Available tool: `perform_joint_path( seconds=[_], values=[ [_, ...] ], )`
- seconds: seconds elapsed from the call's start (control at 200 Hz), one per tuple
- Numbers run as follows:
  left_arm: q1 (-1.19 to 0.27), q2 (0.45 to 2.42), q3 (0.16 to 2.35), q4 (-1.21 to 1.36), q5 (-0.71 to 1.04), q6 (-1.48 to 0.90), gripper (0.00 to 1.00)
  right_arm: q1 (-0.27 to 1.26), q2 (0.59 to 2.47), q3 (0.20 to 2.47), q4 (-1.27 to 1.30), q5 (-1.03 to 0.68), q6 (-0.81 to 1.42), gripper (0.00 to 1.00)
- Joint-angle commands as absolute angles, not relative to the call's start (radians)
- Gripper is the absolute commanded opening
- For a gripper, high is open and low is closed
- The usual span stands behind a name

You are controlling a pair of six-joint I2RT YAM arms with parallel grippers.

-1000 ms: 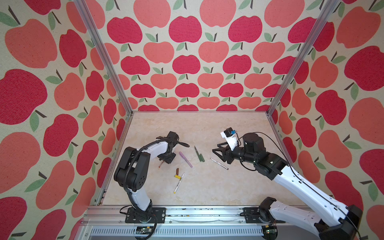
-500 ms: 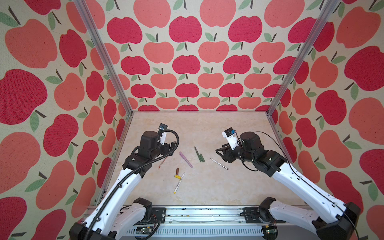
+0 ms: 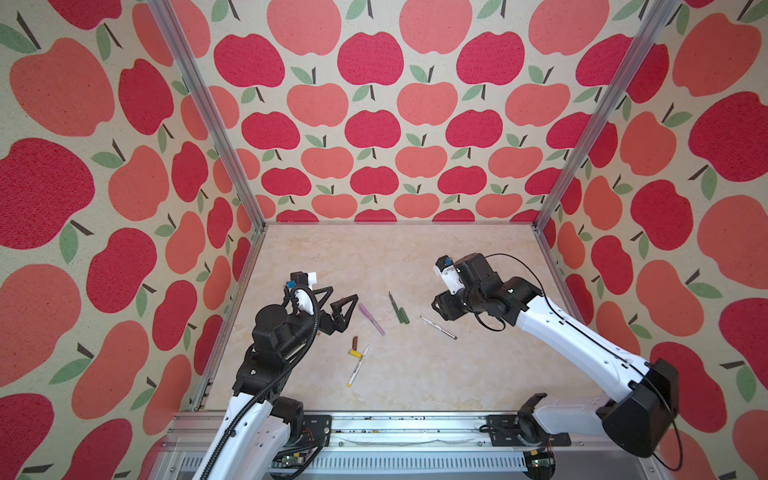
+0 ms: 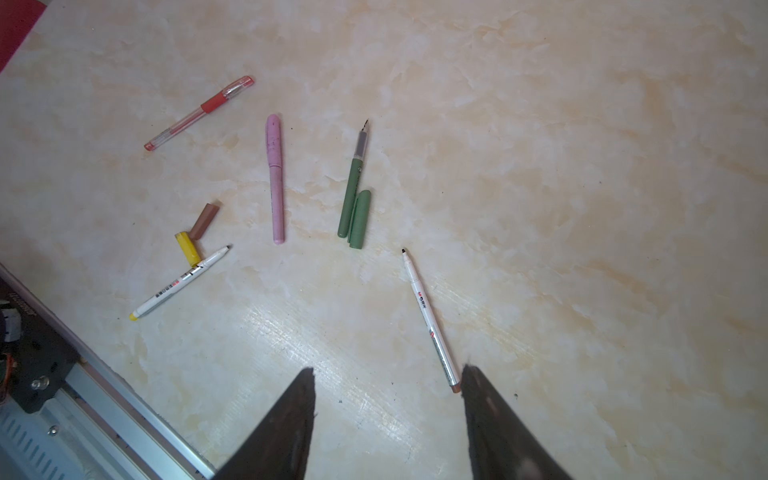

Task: Insert the pens into the pen caps
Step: 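Move the right gripper over the green fountain pen while the left gripper rises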

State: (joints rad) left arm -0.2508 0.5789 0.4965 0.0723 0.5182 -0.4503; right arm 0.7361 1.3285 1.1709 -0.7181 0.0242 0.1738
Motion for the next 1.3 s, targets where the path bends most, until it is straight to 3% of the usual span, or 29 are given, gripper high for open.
perform_joint_path(
  seconds=[0.0, 0.13, 0.31, 0.42, 0.55, 0.67, 0.855, 1.046, 1.291],
  values=[
    [-0.247, 0.643, 0.427, 0.398, 0.624, -0.641, 0.99, 0.715, 1.369, 1.200, -0.770, 0.076, 0.138, 0.60],
    [-0.253, 0.744, 0.400, 0.552, 0.669, -0.683, 0.99, 0.675, 1.425, 1.183, -0.716, 0.012, 0.146, 0.60],
    [-0.288, 0.767, 0.445, 0.437, 0.681, -0.608, 0.99, 0.667, 1.550, 1.204, -0.738, -0.015, 0.134, 0.61],
    [-0.336, 0.717, 0.494, 0.178, 0.601, -0.534, 0.99, 0.672, 1.589, 1.206, -0.744, -0.040, 0.148, 0.61],
    [-0.458, 0.655, 0.586, -0.322, 0.242, -0.505, 0.96, 0.694, 1.580, 1.182, -0.647, -0.040, 0.238, 0.60],
    [-0.571, 0.602, 0.583, -0.501, 0.138, -0.601, 0.91, 0.695, 1.610, 1.186, -0.539, -0.041, 0.303, 0.59],
    [-0.723, 0.626, 0.559, -0.473, -0.002, -0.676, 0.92, 0.699, 1.726, 1.313, -0.554, -0.062, 0.317, 0.57],
    [-0.728, 0.771, 0.617, -0.409, 0.005, -0.583, 0.95, 0.740, 1.849, 1.455, -0.544, -0.169, 0.284, 0.57],
    [-0.687, 0.793, 0.631, -0.338, 0.043, -0.569, 0.97, 0.805, 2.076, 1.684, -0.677, -0.121, 0.241, 0.55]
  ],
)
